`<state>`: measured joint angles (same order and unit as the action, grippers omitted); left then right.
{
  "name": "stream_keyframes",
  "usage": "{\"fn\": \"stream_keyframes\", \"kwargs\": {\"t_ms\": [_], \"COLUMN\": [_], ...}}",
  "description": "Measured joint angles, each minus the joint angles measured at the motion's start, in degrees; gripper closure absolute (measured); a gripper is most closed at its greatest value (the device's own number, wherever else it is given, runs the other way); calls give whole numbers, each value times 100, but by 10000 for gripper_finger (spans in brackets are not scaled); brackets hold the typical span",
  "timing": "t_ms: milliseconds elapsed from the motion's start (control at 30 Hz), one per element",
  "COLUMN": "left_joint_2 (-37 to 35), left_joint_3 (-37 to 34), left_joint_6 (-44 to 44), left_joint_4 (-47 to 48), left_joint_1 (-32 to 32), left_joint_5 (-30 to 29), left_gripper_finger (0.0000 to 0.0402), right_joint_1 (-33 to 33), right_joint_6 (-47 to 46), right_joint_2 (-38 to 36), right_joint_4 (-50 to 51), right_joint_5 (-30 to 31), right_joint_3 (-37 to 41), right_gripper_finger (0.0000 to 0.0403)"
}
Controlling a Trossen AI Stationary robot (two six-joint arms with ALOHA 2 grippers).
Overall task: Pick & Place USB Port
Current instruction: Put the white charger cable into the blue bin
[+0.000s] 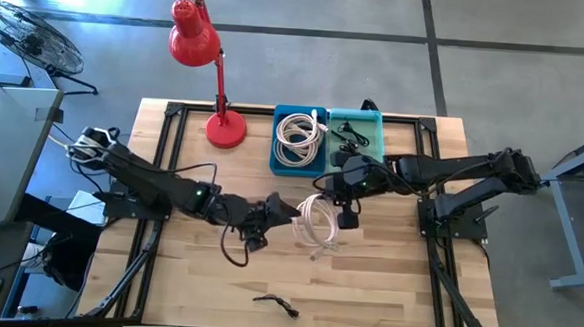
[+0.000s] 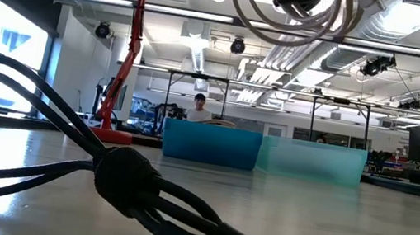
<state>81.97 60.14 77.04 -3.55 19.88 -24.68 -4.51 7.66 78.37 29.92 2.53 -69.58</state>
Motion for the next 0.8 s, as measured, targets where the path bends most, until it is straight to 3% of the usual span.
{"fn": "stream_keyframes", "kwargs": {"t_ms": [400, 667, 800], "left_joint_2": [224, 175, 175], "left_joint_3": [4, 4, 4], "left_joint_6": [351, 356, 356], "left_joint_4": [27, 65, 70], "left_joint_1": [32, 524, 666], "left_joint_5": [-618, -1875, -1932], "left_gripper_finger": [130, 130, 130], "right_joint_1": [0, 2, 2], "right_joint_6": [-7, -3, 13], "right_joint_2": [-2, -2, -2], "right_joint_4": [-9, 68, 69], "right_joint_5": [36, 32, 32], "right_joint_3": [0, 0, 0], "right_gripper_finger": [395, 395, 395]}}
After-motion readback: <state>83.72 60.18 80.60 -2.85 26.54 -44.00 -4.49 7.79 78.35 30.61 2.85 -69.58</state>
